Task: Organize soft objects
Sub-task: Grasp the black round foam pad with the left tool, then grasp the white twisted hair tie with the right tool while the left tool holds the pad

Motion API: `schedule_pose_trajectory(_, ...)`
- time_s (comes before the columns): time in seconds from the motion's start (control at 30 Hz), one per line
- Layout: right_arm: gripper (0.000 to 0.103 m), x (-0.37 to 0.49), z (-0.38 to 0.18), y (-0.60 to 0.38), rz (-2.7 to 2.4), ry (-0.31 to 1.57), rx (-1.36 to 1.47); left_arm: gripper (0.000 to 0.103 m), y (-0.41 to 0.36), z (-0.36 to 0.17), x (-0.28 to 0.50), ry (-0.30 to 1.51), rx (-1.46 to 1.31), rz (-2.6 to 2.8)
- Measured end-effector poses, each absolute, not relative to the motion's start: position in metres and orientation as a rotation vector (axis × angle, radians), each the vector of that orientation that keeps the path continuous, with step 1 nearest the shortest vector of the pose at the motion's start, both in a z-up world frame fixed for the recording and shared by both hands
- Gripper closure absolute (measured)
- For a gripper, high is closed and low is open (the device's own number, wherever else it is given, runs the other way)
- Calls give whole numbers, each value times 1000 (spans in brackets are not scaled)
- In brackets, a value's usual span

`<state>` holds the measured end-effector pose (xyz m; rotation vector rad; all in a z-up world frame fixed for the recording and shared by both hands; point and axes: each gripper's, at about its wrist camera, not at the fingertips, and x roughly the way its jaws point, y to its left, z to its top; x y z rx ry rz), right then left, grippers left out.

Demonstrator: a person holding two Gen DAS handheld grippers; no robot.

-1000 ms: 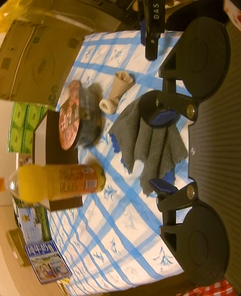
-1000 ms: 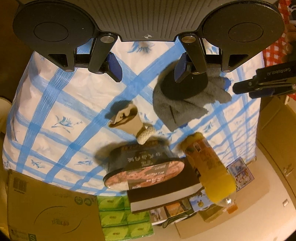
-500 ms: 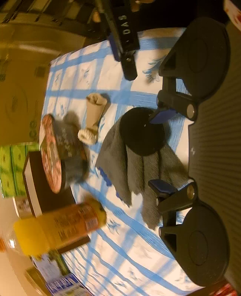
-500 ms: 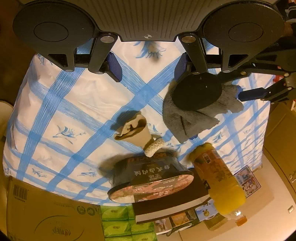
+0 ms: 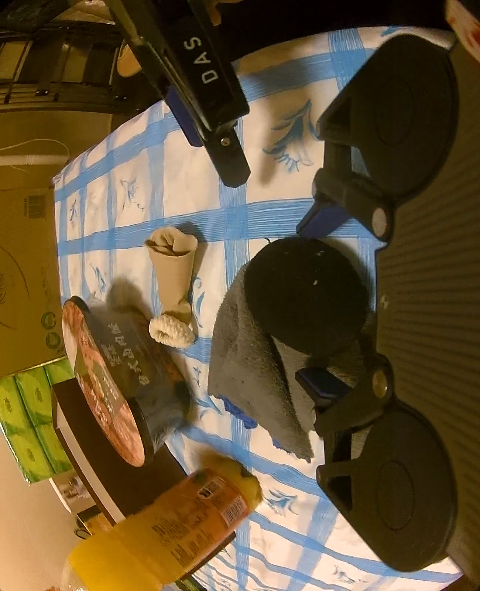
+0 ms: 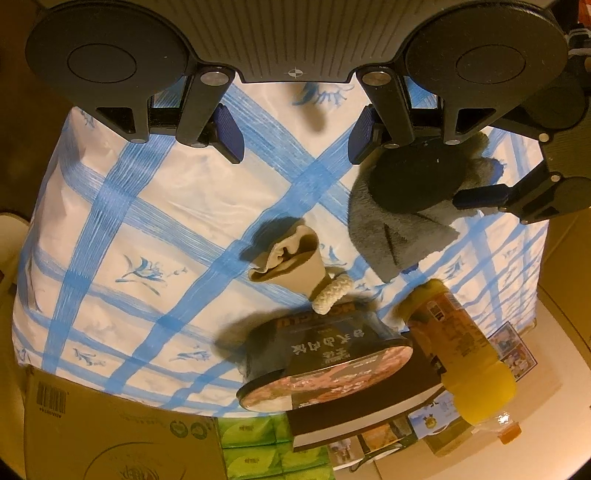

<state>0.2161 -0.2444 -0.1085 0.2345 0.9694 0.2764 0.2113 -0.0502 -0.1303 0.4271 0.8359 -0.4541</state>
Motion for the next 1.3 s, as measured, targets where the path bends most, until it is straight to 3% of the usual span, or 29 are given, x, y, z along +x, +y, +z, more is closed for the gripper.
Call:
schedule_pose_trajectory(0.37,41,220,-112,-249,264,975,251,28,-56,-141,225,867,433,-475)
schedule_pose_trajectory(0.6,41,220,-114,-249,261,978,250,38,-56,-141,227,853,420,-477)
schedule_pose_trajectory(1.3,41,242,-96,-235,303,867,163,38,1,-93,238,761,193,-261)
